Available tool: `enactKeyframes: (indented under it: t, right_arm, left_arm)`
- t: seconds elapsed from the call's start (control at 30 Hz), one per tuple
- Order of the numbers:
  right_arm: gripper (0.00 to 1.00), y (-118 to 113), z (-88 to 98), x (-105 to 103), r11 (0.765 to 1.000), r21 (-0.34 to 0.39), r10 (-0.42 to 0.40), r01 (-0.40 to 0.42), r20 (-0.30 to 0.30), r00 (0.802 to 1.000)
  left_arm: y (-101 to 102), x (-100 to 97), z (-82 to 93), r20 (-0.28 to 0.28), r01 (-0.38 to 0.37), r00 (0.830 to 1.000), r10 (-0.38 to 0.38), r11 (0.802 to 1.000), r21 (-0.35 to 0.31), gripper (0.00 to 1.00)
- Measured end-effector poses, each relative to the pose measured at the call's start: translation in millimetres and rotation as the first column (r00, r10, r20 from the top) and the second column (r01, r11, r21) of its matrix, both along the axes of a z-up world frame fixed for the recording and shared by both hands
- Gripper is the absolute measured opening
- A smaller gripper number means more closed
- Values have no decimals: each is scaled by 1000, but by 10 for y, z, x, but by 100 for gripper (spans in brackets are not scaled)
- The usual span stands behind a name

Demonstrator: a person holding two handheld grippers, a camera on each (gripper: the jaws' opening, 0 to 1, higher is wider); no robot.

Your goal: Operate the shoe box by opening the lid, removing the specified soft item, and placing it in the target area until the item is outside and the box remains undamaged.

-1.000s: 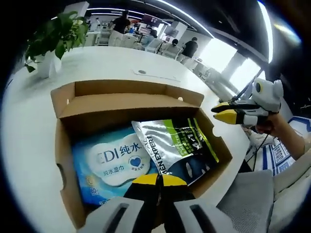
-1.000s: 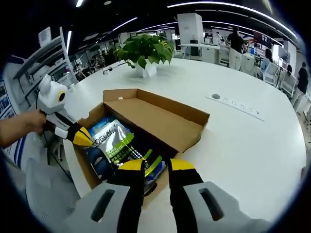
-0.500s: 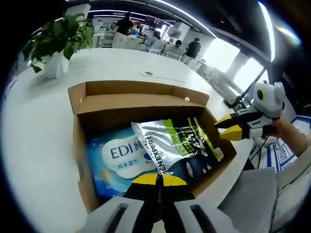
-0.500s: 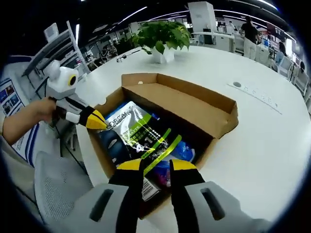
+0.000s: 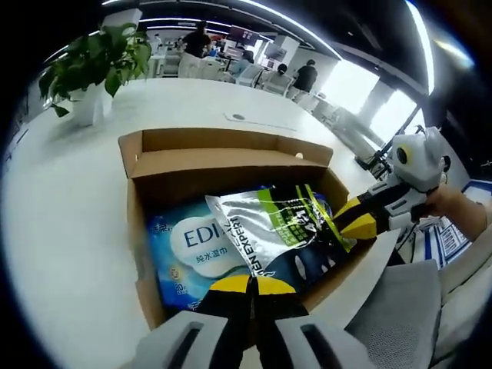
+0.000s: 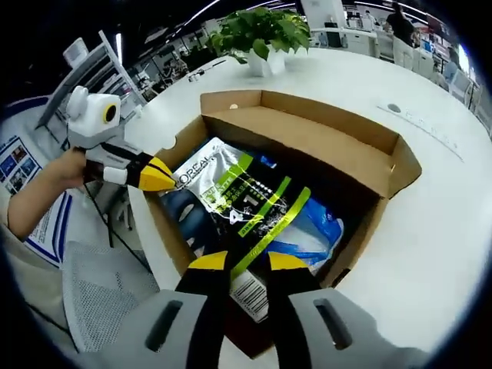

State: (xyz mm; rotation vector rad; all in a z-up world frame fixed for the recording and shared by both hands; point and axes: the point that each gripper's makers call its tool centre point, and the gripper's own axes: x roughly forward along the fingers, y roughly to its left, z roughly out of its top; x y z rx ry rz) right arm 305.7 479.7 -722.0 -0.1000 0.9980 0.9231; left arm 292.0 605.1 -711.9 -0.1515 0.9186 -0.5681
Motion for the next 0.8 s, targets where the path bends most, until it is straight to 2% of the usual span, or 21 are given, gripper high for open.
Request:
enactKeyframes:
  t: [0.3,0.47,0.57,0.8]
  right_arm:
    - [13,40,-99,-23,1000,-10,-21,21,-43,999]
    - [11,67,-94,-21,998,20,-55,56,-69,996]
    - [4,56,-75,-3,998,19,-52,53,-45,998]
    - [1,15,-32,-36,999,16,-52,52,-25,998]
  left_arm:
    - [-29,-10,-7,3,15,1000,-15,1000,4,0]
    - [-32,-11,0,7,14,1000,-14,1000,7,0]
    - [-33,-8,14,15,7,1000,-7,1000,9,0]
    - [-94,-2,78,28,7,1000,-8,1000,8,0]
